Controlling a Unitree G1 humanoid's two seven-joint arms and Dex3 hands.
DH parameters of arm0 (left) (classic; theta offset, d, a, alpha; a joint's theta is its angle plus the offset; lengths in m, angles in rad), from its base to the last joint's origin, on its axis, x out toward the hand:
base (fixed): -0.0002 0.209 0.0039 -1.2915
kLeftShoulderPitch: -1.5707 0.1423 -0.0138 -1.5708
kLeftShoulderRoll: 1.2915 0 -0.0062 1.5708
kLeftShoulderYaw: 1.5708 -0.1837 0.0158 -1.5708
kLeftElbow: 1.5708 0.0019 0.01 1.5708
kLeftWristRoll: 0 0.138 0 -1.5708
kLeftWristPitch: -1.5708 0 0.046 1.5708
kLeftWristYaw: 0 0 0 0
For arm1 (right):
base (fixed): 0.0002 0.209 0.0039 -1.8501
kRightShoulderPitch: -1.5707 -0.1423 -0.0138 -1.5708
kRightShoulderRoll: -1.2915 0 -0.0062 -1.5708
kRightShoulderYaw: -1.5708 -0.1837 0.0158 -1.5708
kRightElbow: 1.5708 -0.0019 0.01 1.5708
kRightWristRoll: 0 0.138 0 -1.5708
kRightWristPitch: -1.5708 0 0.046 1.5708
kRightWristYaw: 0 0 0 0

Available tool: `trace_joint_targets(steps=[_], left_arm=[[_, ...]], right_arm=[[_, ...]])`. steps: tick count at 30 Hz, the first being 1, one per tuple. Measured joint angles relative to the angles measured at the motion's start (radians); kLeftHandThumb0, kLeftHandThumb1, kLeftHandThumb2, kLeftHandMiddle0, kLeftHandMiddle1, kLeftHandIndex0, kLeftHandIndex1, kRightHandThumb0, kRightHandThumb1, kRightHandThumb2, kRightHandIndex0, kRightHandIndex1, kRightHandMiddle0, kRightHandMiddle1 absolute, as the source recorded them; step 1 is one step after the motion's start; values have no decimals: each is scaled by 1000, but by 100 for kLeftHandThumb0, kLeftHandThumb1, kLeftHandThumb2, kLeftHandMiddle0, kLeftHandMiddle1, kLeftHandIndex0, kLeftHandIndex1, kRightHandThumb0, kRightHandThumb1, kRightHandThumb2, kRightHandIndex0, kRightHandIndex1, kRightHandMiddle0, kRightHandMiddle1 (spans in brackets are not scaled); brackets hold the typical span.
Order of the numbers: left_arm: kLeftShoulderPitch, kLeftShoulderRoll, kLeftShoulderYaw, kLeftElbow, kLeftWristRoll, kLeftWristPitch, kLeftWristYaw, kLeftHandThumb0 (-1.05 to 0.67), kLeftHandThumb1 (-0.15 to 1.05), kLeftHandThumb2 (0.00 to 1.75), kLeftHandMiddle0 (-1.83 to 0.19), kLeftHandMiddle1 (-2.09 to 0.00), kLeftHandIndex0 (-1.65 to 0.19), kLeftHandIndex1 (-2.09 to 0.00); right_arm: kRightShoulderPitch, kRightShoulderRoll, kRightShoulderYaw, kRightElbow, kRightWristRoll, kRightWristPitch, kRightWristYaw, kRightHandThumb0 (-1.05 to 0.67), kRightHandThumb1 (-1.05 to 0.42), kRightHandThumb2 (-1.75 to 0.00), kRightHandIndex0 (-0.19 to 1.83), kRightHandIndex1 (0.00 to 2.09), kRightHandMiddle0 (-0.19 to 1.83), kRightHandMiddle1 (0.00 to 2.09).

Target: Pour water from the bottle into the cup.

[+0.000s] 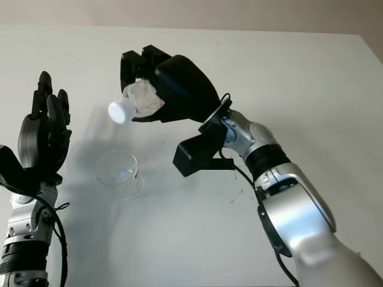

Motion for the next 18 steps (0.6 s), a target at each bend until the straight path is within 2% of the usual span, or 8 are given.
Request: trace_joint_targets(steps=[2,5,10,12,18], left_arm=[[0,-1,0,0,0,0,1,-83,105,59,11,-5,12,-6],[0,-1,0,-1,0,0,2,-83,105,59,11,-5,13,-6],[0,-5,-1,-6,0,2,3,-83,105,59,11,-5,13,-6],[0,-6,-2,-6,0,2,4,-83,105,59,11,-5,12,-6],[0,-9,-2,-6,1,2,9,-82,105,60,12,-5,14,-5]], right_arm=[[-8,-10,36,1,-52,-2,-64,-8,-53,-111,130,209,101,209],[-26,-20,85,1,-127,9,-162,-14,-60,-96,127,209,94,209],[-51,-41,146,-26,-220,61,-268,-24,-85,-51,112,209,90,209],[-59,-45,166,-50,-255,93,-313,-26,-89,-39,108,209,90,209],[-69,-50,208,-115,-311,158,-380,-26,-89,-32,106,209,89,209]])
